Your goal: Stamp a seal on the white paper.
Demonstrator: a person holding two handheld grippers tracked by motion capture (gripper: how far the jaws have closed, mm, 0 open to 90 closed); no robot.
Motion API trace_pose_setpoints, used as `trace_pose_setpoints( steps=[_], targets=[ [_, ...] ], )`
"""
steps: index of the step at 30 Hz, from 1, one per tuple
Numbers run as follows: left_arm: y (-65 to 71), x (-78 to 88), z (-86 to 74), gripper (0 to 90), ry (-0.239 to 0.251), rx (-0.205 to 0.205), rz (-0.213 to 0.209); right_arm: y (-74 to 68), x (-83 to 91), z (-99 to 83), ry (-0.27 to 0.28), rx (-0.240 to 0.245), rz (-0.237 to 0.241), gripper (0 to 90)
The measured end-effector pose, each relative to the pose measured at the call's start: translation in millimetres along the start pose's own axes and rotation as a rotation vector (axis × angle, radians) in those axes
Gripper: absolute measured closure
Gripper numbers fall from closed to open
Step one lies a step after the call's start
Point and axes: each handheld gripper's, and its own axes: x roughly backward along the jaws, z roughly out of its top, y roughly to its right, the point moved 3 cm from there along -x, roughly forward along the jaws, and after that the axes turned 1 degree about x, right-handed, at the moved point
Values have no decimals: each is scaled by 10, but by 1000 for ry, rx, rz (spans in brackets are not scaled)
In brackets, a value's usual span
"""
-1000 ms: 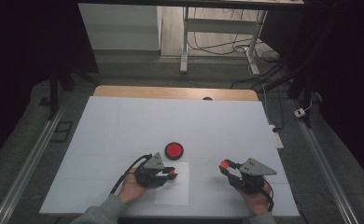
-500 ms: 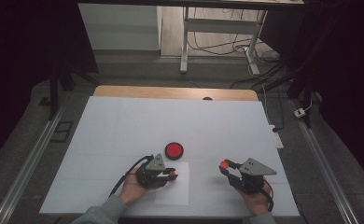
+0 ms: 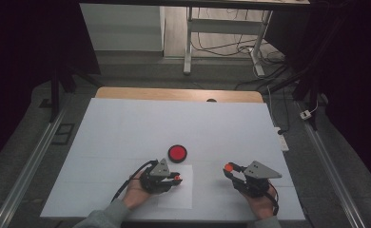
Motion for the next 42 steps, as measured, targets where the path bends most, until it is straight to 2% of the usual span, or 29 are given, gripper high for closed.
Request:
trace_pose_setpoints(
  steps=[42],
  targets=[
    [30, -9, -15, 731, 0, -22, 24, -9, 4, 2, -1, 2, 1, 641]
  ],
)
